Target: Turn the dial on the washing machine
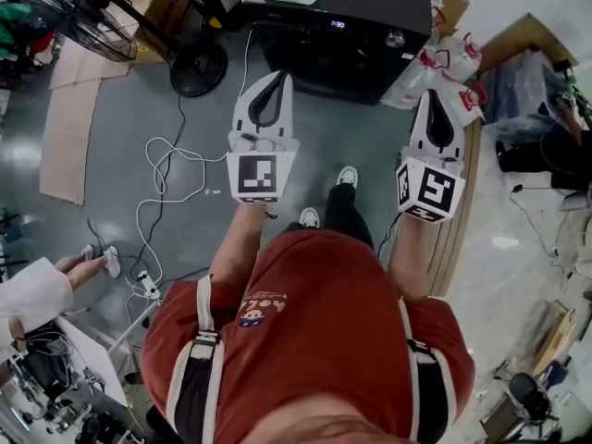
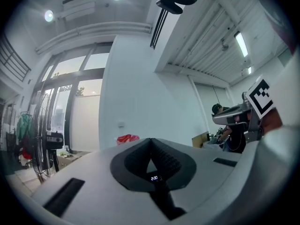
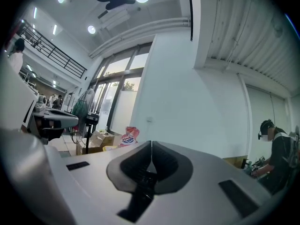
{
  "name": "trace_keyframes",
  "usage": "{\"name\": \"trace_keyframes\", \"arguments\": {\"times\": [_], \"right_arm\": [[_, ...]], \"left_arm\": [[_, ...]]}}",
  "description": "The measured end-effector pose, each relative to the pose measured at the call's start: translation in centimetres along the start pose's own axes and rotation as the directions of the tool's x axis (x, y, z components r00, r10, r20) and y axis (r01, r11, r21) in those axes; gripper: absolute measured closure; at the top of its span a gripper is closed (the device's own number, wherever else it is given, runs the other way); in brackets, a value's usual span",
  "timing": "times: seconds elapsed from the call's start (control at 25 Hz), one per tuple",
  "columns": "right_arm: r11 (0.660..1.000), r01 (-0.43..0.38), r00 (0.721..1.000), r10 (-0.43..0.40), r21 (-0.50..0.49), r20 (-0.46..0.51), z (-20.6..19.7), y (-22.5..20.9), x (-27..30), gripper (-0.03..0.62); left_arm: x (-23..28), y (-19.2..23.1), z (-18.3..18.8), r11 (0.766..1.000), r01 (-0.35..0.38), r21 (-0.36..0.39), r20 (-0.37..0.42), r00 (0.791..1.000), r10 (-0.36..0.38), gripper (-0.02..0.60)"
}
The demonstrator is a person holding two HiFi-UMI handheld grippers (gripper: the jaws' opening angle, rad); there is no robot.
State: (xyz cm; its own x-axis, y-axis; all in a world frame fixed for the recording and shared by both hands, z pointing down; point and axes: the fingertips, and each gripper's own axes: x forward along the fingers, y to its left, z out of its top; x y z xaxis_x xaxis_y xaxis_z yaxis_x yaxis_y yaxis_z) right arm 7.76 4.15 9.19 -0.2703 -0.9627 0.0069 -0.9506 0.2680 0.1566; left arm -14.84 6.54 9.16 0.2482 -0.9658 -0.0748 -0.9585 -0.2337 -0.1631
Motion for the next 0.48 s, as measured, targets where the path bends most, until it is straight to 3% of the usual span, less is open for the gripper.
{"name": "trace_keyframes", "arguments": {"times": [0.48], "right_arm": [[0.999, -0.024, 0.999, 0.025, 0.039, -0.032, -3.4, -9.4, 11.7, 0.58]], "left_arm": [[14.5, -3.3, -1.0, 1.0, -0.021, 0.015, -0.03, 0.999, 0.022, 0.572]]}}
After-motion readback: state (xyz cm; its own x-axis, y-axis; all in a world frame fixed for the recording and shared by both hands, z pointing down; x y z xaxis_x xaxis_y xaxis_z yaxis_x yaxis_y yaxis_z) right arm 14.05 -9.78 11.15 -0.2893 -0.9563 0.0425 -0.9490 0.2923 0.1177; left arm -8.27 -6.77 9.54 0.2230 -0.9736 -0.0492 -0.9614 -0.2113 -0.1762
